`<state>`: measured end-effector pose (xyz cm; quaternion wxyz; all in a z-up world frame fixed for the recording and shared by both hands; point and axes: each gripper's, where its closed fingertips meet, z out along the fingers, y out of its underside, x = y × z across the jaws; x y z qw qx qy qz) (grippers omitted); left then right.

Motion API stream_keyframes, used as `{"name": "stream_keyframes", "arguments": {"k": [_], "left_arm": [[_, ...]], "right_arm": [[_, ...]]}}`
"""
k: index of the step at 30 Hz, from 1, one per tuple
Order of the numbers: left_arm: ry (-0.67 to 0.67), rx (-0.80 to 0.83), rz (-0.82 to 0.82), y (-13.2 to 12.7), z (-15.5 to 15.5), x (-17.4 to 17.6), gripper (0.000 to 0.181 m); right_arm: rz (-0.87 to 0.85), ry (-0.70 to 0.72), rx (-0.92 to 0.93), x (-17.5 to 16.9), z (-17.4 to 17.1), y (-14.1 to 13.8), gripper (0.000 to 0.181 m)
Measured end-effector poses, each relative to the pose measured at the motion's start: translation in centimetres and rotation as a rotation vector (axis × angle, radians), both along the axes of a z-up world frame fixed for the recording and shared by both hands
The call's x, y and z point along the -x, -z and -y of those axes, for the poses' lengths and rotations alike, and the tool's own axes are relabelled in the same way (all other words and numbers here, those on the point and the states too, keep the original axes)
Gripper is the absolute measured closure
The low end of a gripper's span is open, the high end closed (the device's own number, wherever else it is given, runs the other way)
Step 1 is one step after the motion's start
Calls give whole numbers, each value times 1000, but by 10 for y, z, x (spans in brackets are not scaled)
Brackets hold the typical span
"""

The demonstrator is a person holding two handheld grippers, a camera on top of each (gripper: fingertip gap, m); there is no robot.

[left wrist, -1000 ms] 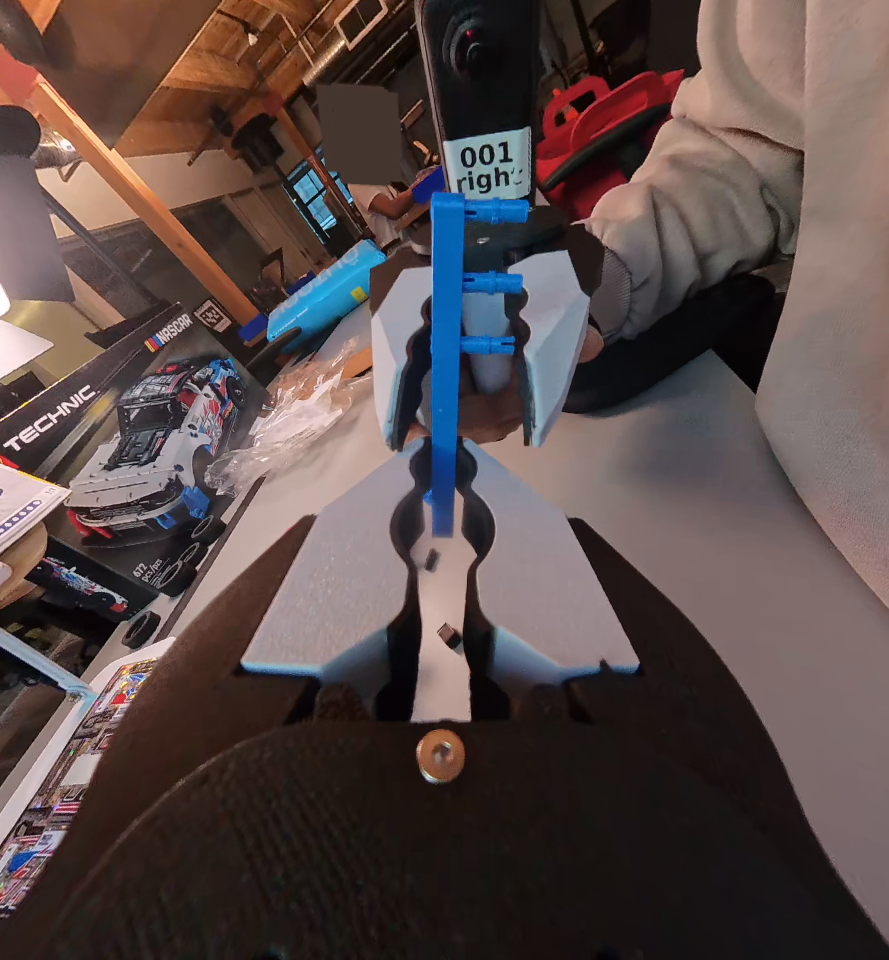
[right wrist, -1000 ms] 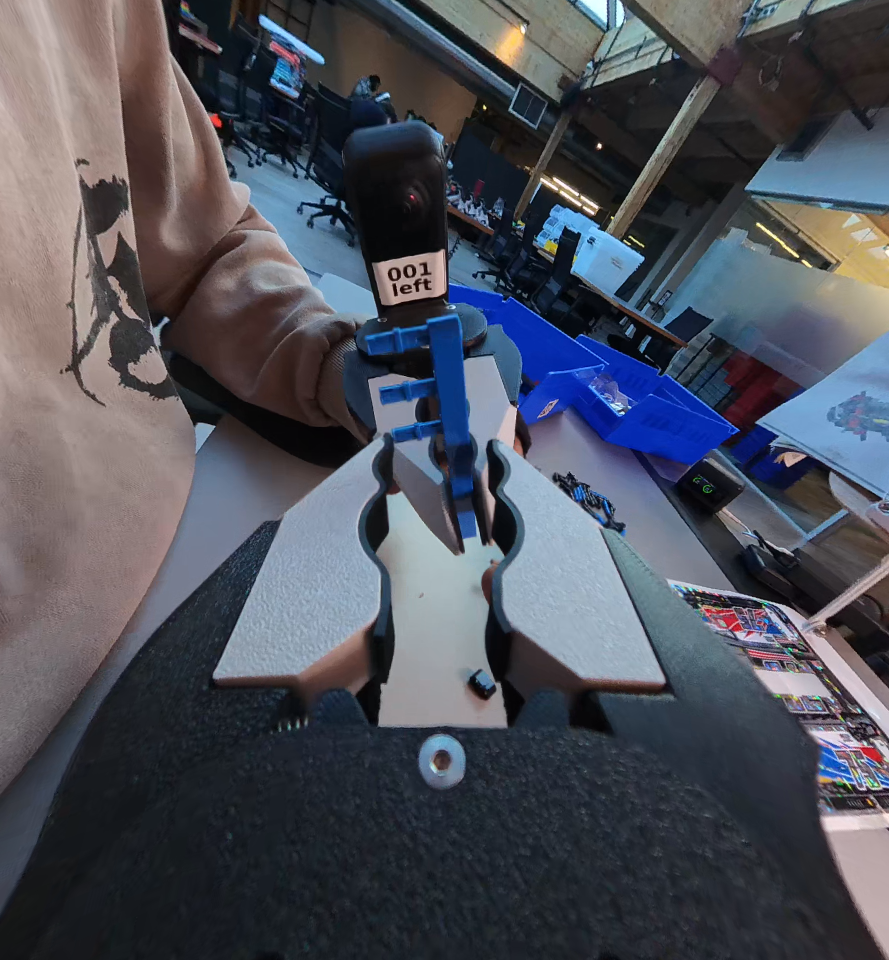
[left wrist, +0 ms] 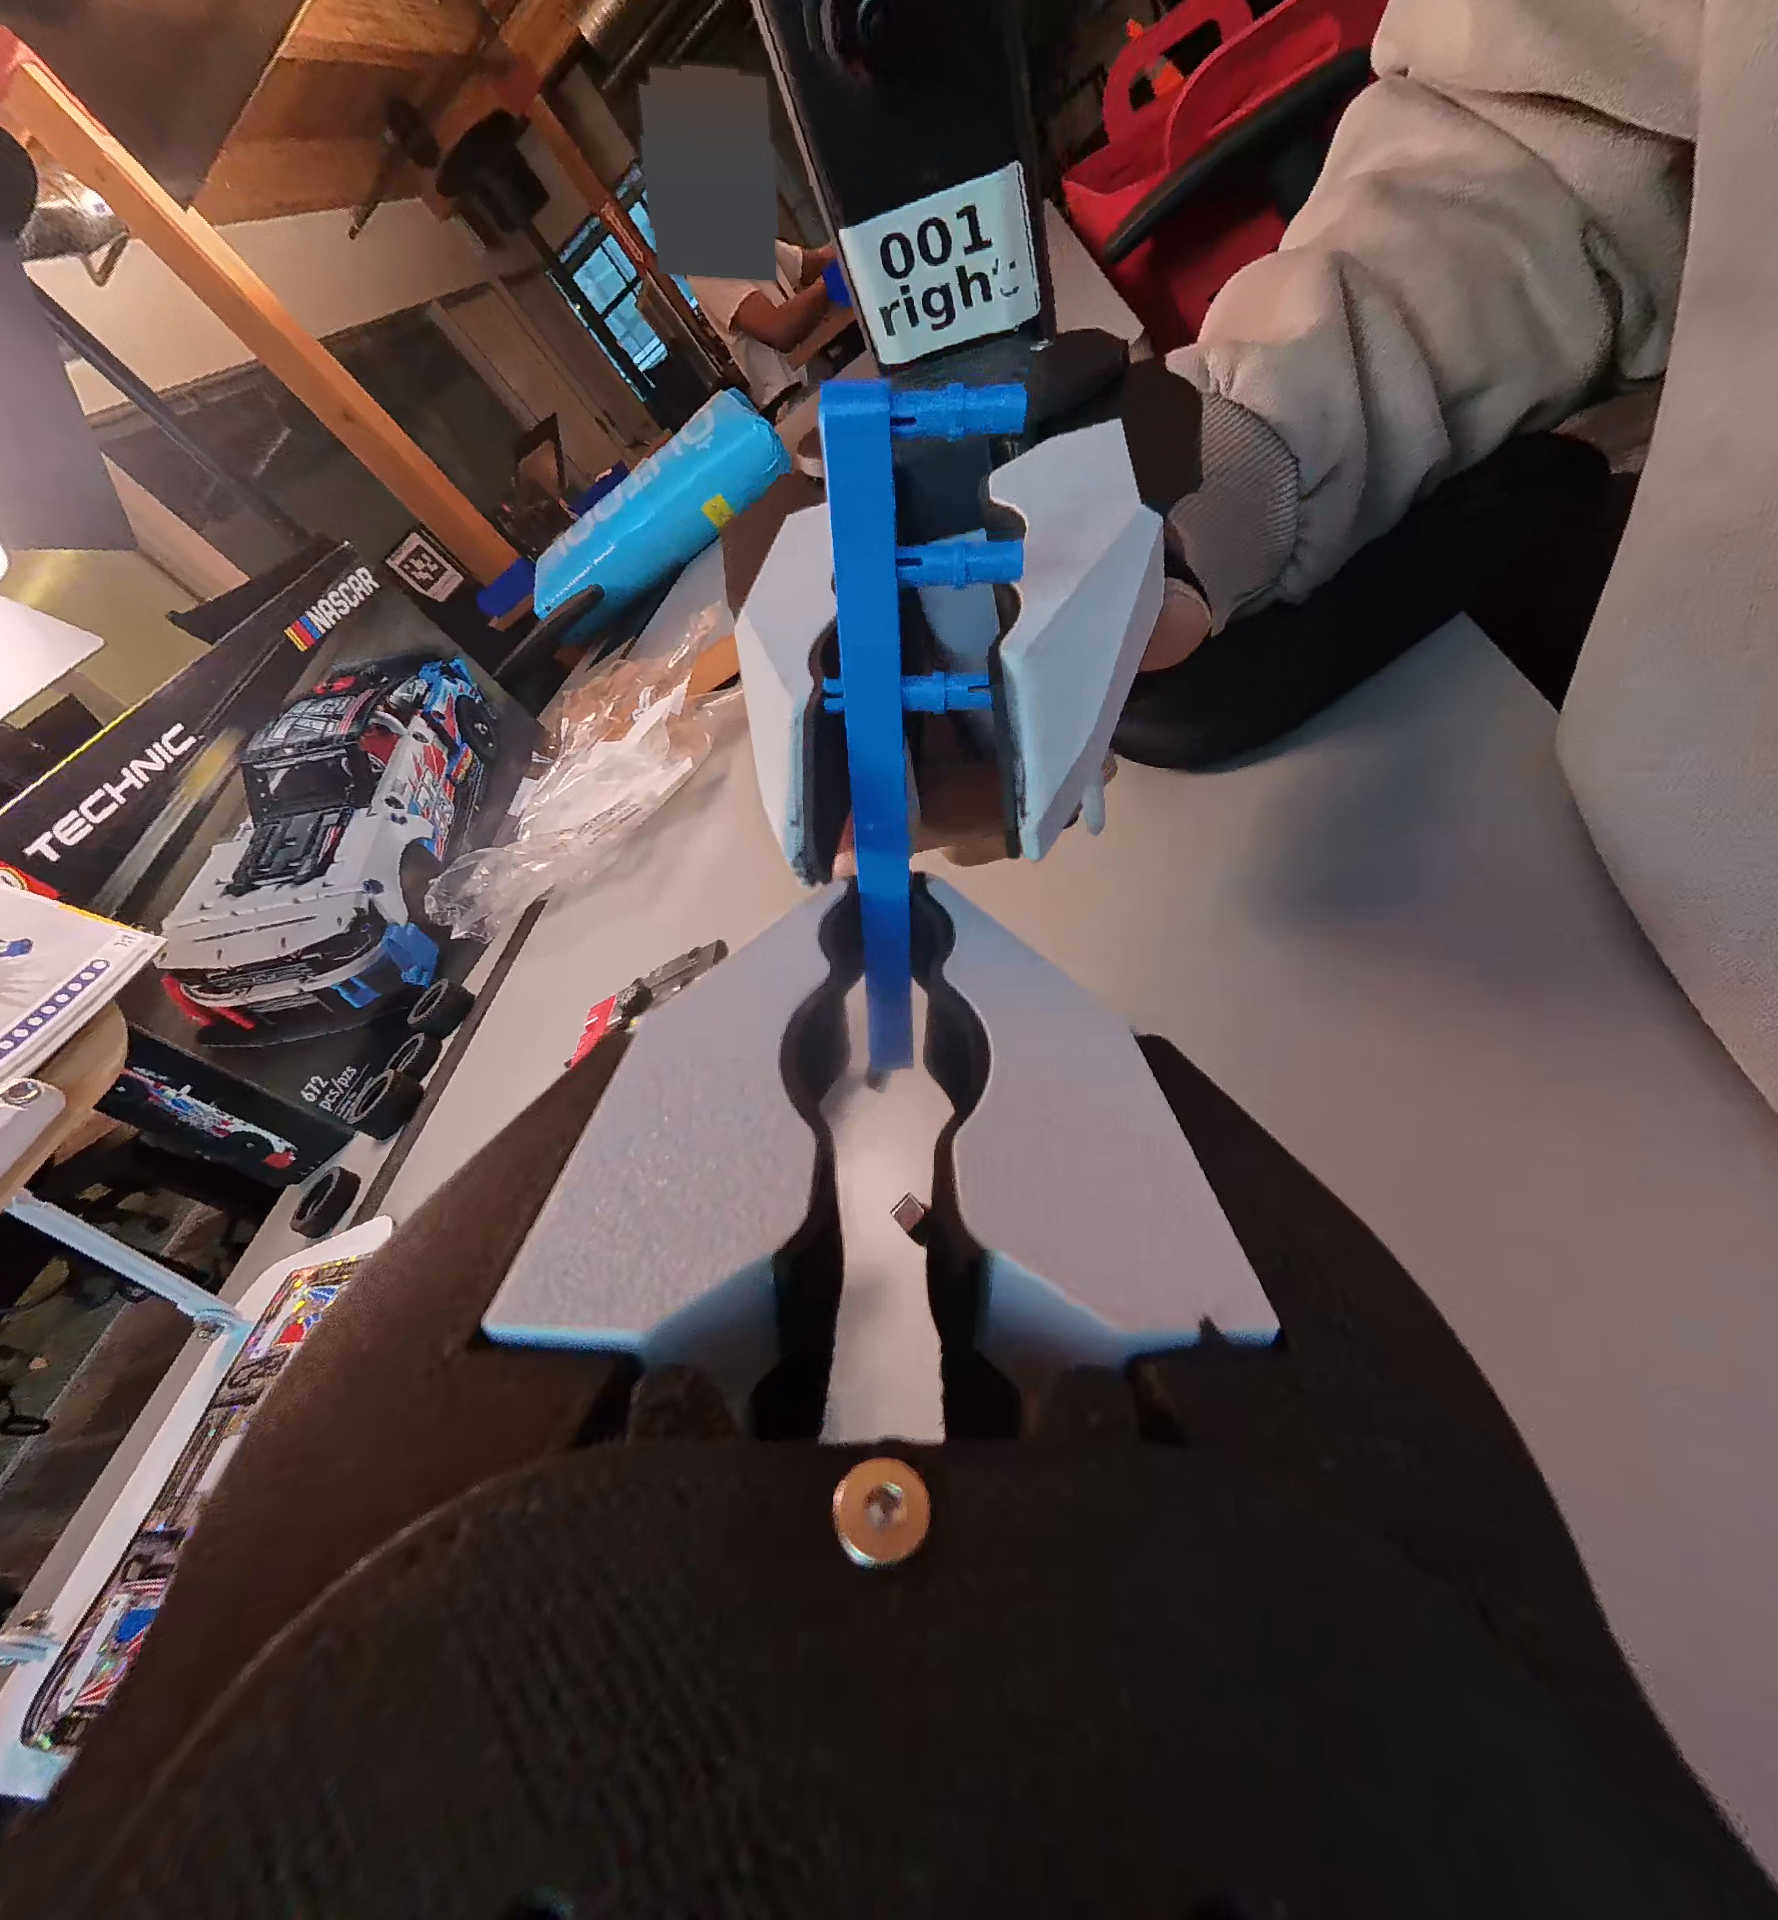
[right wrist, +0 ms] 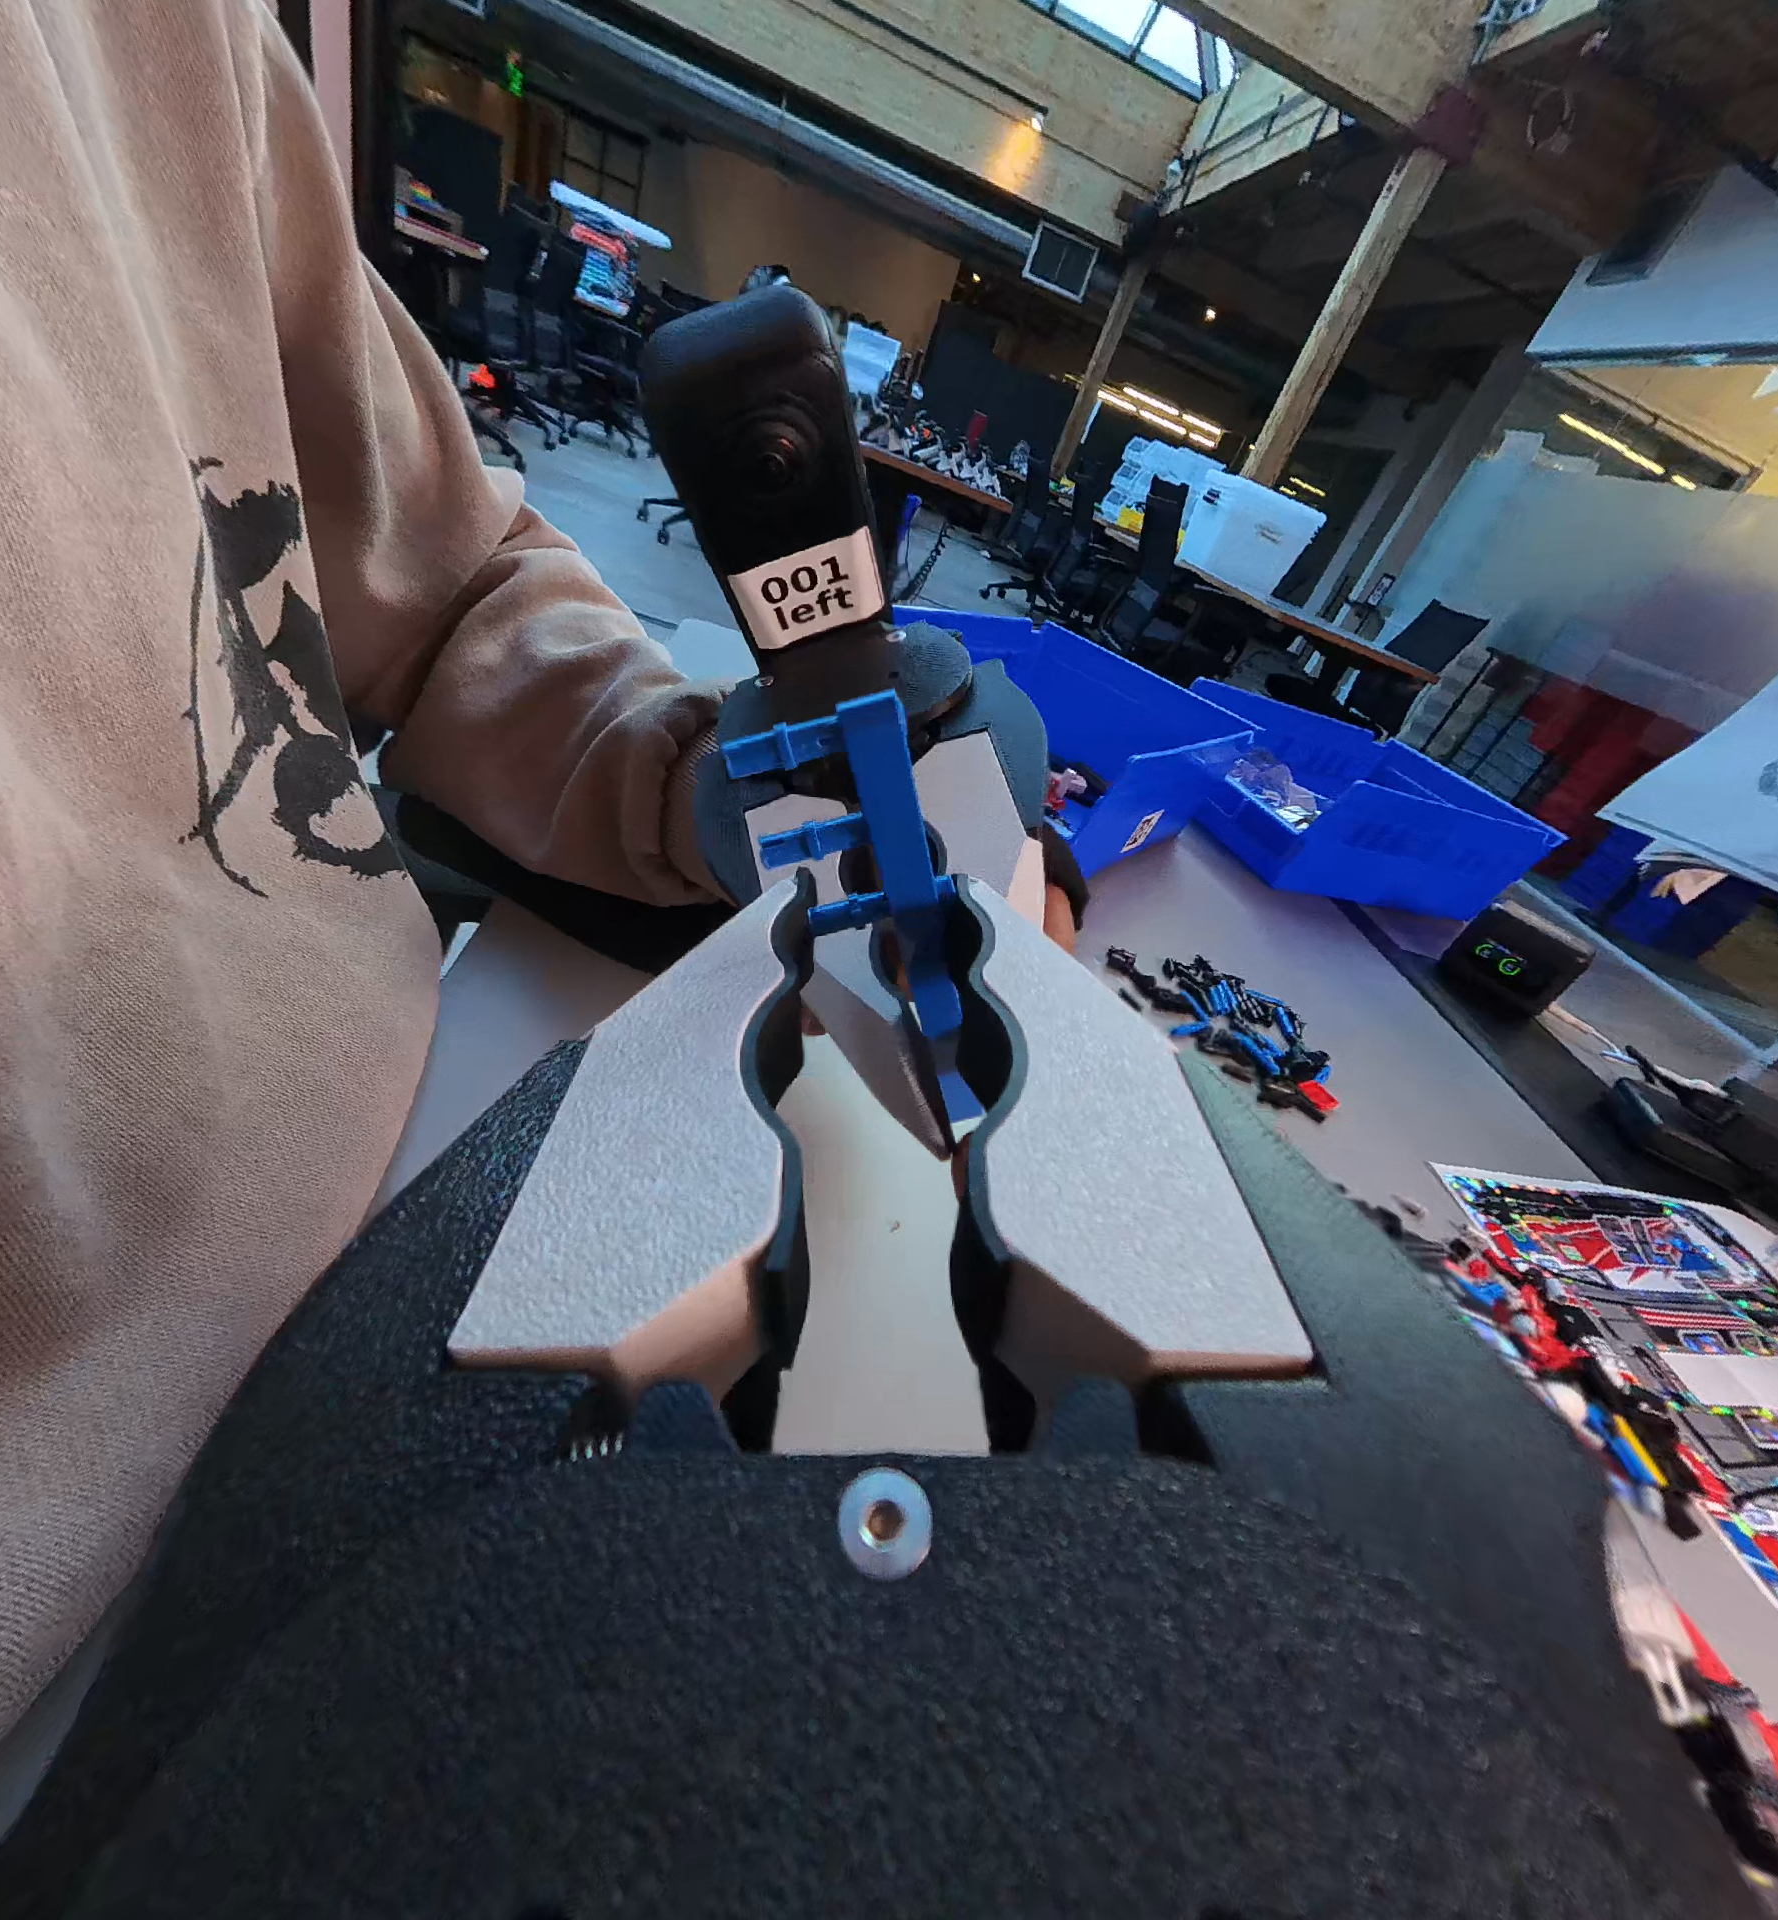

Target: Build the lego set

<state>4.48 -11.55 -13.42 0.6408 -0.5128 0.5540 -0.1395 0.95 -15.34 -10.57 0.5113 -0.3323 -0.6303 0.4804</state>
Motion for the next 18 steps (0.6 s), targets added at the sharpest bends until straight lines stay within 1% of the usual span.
{"name": "stream_keyframes", "arguments": {"k": [4, 5, 6, 8, 13, 15, 16, 18], "left_arm": [[-1, -13, -1, 0, 0, -1, 175], [3, -14, 3, -1, 1, -2, 175], [7, -13, -1, 0, 1, -3, 175], [8, -12, -2, 0, 2, -3, 175], [30, 37, 22, 3, 3, -5, 173], [42, 50, 14, 4, 4, -6, 174], [38, 47, 15, 4, 4, -6, 174], [37, 58, 13, 4, 3, -5, 174]], "right_arm": [[15, 17, -29, 1, -3, 5, 151], [14, 10, -31, 1, -2, 4, 152], [25, -3, -42, 0, 1, 5, 156], [28, -2, -56, 0, 2, 6, 157], [50, -8, 0, 1, -3, 6, 161], [46, -8, 12, 1, -3, 6, 167], [42, -4, 23, 1, -4, 5, 167], [36, 8, 1, 2, -4, 5, 167]]}}
